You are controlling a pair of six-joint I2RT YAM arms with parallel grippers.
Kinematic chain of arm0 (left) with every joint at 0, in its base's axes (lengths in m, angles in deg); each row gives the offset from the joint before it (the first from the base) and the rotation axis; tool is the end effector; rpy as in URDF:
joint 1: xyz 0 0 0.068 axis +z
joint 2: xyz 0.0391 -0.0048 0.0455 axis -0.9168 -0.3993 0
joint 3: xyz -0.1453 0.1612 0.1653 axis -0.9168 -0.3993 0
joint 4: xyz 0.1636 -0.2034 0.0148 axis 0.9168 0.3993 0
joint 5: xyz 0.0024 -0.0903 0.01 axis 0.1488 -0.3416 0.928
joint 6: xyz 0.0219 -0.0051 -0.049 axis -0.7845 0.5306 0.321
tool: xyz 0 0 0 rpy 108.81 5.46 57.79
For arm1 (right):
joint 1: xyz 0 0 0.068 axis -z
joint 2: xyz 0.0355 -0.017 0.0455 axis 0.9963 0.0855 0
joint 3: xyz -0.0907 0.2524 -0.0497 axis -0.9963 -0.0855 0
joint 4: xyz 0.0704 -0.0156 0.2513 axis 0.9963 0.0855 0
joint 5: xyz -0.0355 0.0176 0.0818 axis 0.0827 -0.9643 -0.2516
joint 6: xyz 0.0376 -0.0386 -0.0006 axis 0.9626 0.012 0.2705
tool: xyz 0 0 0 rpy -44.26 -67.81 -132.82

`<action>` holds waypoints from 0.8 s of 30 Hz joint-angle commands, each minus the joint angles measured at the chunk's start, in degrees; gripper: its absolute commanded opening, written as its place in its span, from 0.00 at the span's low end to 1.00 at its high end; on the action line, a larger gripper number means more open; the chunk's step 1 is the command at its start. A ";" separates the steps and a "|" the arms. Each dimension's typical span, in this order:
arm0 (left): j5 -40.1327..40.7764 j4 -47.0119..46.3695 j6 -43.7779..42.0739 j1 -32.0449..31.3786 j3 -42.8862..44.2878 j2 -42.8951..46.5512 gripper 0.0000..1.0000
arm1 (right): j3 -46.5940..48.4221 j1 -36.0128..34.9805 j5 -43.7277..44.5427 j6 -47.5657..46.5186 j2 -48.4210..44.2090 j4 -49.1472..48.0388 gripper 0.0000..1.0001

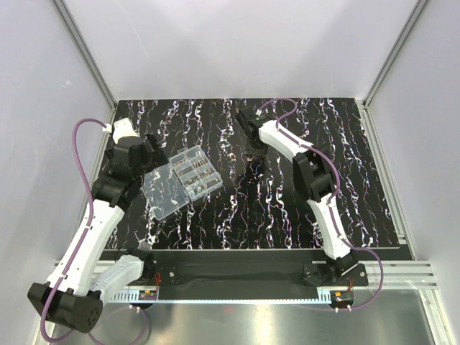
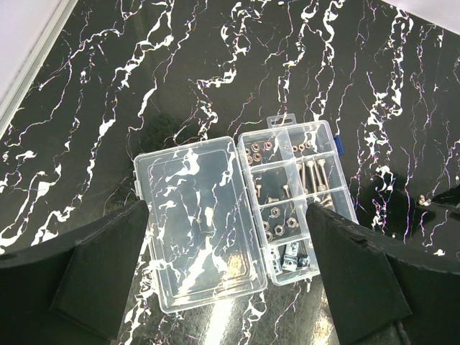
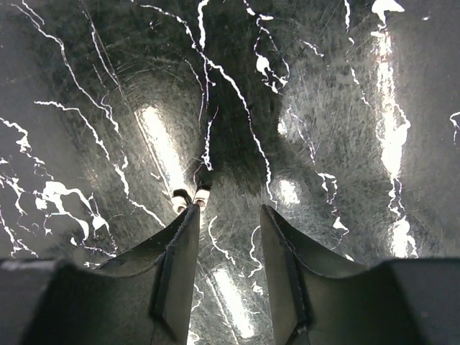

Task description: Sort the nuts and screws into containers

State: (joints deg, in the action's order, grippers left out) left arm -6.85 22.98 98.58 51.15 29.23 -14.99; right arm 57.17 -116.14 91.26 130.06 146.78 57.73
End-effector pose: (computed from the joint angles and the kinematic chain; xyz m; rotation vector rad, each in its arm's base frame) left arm 0.1930 -0.0381 0.3484 -0.4302 2.0107 -0.0094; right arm 0.4292 0.2460 0.1747 0.2963 2.6928 -0.0845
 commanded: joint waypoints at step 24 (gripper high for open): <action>0.97 -1.85 -0.91 -0.16 -0.04 -0.73 0.99 | 1.63 0.37 -1.23 1.21 3.22 0.23 0.33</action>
State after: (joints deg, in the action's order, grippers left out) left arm -6.79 22.98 98.41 51.15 29.21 -15.73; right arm 58.76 -116.04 90.63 130.10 149.42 56.27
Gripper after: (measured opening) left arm 0.988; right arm 0.331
